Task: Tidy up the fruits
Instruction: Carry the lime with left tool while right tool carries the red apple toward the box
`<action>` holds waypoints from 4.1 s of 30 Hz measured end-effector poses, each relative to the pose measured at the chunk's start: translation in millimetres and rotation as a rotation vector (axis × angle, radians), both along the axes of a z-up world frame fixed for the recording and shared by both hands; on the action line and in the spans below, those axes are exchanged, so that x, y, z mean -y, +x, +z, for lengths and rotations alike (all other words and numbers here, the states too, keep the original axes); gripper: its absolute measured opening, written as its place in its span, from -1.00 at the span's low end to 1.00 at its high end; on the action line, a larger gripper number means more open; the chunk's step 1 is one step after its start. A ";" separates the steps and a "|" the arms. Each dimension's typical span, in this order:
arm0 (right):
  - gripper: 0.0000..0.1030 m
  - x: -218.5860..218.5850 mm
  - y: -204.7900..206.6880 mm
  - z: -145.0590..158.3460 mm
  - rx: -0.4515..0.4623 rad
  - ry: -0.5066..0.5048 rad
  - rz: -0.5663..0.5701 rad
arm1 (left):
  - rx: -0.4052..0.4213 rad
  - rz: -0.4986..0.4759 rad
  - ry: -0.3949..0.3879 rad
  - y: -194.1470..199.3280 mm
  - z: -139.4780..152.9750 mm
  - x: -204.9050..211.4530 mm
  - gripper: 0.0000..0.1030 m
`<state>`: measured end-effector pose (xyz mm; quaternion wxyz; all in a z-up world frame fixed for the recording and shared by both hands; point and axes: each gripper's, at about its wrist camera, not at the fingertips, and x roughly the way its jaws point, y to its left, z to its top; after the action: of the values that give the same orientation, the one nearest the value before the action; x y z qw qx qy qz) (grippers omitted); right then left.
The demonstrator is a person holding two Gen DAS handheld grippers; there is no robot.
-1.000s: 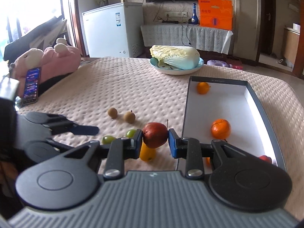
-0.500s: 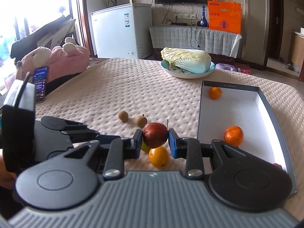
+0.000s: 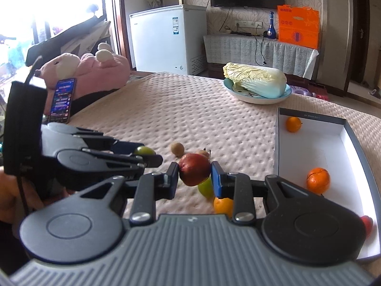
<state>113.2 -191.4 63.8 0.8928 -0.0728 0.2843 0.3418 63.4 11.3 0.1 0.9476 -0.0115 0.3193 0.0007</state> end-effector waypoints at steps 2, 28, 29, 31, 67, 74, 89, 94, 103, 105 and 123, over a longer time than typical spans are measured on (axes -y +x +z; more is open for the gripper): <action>-0.37 0.7 -0.3 -0.1 0.001 -0.003 0.001 | 0.010 -0.004 0.003 0.3 1.7 2.4 -0.27; -0.37 36.5 -3.1 12.3 0.014 0.021 -0.051 | 0.077 -0.114 -0.006 28.2 28.5 47.1 -0.27; -0.37 37.2 -3.3 12.7 0.015 0.022 -0.053 | 0.078 -0.117 -0.006 29.2 28.9 48.4 -0.27; -0.37 38.6 -3.4 13.5 0.018 0.024 -0.055 | 0.079 -0.123 -0.008 30.6 29.7 50.2 -0.27; -0.37 50.2 0.8 18.4 0.017 0.062 -0.109 | 0.085 -0.128 -0.015 72.0 33.0 56.4 -0.27; -0.37 53.4 -0.7 22.4 0.020 0.081 -0.097 | 0.086 -0.126 -0.020 78.6 33.3 57.7 -0.27; -0.37 59.4 -3.3 25.0 0.032 0.083 -0.113 | 0.090 -0.133 -0.029 88.0 33.9 67.9 -0.27; -0.37 62.5 -1.5 25.6 0.029 0.081 -0.125 | 0.093 -0.155 -0.041 92.9 35.0 77.5 -0.27; -0.37 72.3 -1.5 24.3 0.023 0.070 -0.146 | 0.099 -0.185 -0.062 106.9 35.4 100.8 -0.27; -0.37 76.9 -1.6 24.0 0.023 0.069 -0.157 | 0.100 -0.196 -0.062 109.7 35.2 107.5 -0.27; -0.37 107.7 -0.2 14.9 -0.017 0.037 -0.216 | 0.093 -0.269 -0.102 155.2 28.4 162.9 -0.27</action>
<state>113.1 -299.1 78.6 0.9232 -0.0224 0.2916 0.2493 218.5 -151.7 28.5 0.9511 -0.0166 0.2733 -0.1430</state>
